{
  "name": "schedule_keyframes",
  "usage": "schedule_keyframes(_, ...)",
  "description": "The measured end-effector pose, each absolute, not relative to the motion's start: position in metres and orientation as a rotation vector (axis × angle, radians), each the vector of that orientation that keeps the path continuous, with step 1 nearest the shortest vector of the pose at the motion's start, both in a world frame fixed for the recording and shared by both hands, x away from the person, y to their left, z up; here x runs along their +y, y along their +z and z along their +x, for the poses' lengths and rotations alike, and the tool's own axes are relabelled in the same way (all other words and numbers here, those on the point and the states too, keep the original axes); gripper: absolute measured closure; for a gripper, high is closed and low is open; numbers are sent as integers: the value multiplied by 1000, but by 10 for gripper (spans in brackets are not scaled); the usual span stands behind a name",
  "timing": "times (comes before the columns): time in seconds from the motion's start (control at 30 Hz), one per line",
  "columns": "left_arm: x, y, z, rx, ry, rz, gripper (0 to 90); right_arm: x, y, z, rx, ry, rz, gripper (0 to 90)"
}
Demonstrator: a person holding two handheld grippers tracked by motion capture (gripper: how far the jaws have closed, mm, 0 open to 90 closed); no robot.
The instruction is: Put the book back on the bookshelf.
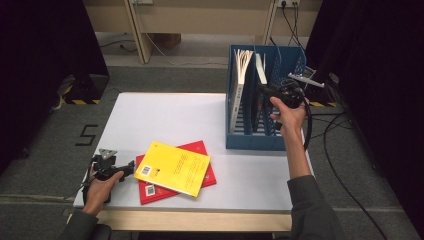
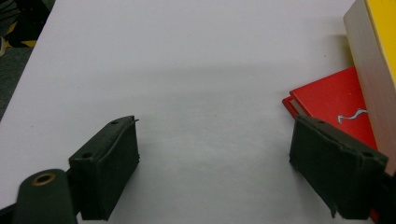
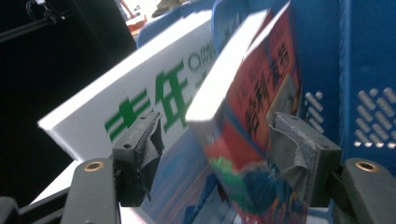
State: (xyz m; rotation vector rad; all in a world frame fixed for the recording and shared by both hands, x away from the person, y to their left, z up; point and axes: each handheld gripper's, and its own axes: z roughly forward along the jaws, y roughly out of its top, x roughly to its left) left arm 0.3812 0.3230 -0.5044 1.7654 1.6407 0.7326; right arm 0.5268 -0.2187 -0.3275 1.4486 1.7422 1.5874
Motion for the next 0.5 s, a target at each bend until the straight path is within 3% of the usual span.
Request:
schedule_keyframes(0.23, 323, -504, 381, 1640, 732, 1767, 145, -207, -351, 532, 1770, 1556, 1478, 404)
schedule_keyframes(0.33, 323, -504, 381, 1641, 733, 1766, 145, -202, -360, 536, 1736, 1587, 1511, 473)
schedule_keyframes(0.5, 323, -504, 381, 1641, 732, 1767, 145, -193, -363, 539, 1686, 1638, 1540, 465)
